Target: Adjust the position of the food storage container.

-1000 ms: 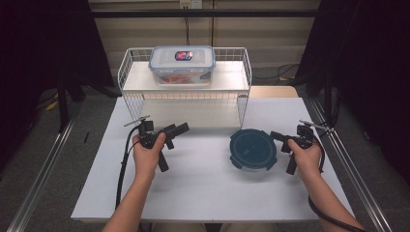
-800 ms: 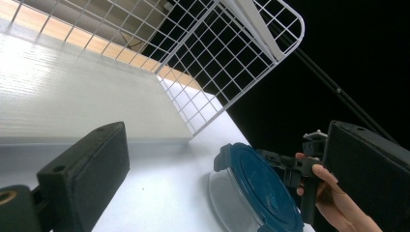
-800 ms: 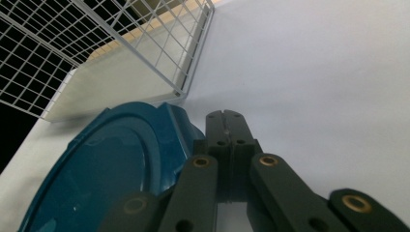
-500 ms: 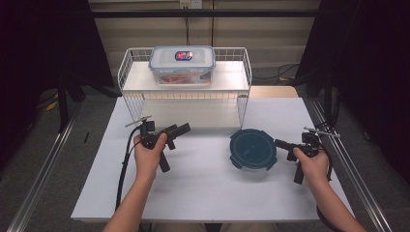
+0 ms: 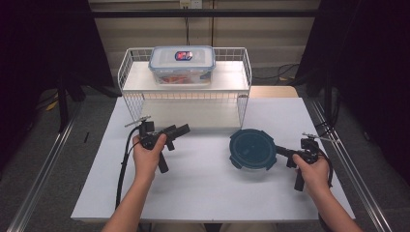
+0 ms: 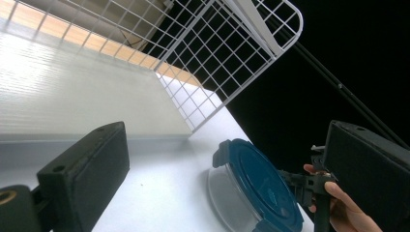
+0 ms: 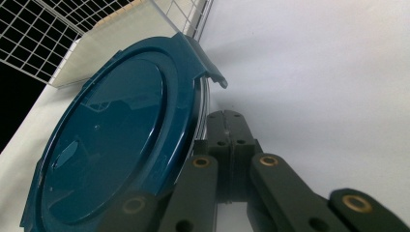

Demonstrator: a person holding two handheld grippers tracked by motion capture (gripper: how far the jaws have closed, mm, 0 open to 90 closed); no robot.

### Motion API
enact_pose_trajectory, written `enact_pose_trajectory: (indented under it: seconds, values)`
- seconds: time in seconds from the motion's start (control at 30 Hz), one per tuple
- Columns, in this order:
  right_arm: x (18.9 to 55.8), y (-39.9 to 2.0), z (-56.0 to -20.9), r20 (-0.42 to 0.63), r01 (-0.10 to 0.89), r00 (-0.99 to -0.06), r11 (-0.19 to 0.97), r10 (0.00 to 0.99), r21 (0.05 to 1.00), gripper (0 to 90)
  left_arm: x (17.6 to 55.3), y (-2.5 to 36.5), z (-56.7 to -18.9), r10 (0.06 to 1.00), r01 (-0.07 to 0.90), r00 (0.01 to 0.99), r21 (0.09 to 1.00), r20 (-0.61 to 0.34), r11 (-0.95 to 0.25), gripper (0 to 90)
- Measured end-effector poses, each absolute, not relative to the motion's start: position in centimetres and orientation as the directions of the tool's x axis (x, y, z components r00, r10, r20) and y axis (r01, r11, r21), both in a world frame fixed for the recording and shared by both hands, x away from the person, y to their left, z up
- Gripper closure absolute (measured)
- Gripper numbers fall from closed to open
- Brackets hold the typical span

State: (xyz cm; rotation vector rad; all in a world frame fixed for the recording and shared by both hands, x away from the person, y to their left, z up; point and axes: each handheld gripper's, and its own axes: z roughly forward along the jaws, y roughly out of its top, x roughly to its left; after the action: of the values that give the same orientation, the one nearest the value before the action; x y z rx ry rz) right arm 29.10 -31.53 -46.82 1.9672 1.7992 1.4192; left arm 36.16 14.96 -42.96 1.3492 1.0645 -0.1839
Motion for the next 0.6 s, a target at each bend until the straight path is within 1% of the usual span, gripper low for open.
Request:
enact_pose_trajectory:
  seconds: [0.07, 0.2, 0.33, 0.53, 0.6]
  values:
    - [29.2, -31.3, -46.9, 0.548, 0.719, -0.152, -0.289, 0.823, 0.633, 90.0, 36.2, 14.9, -43.1, 0.457, 0.656, 0.557, 0.705, -0.694, 0.270, 2.7]
    - [29.4, -30.3, -46.9, 0.550, 0.724, -0.168, -0.276, 0.818, 0.632, 90.0, 36.2, 14.8, -43.1, 0.455, 0.665, 0.546, 0.694, -0.703, 0.275, 2.7]
    - [29.7, -28.8, -46.9, 0.543, 0.728, -0.205, -0.244, 0.815, 0.641, 90.0, 36.1, 14.8, -43.1, 0.464, 0.667, 0.548, 0.699, -0.696, 0.260, 2.7]
    - [30.3, -26.9, -47.0, 0.549, 0.733, -0.234, -0.225, 0.803, 0.642, 90.0, 35.9, 15.3, -43.1, 0.480, 0.668, 0.553, 0.707, -0.681, 0.232, 2.6]
    - [30.5, -26.2, -47.0, 0.546, 0.731, -0.245, -0.216, 0.801, 0.647, 90.0, 35.9, 15.5, -43.1, 0.475, 0.675, 0.546, 0.698, -0.690, 0.238, 2.6]
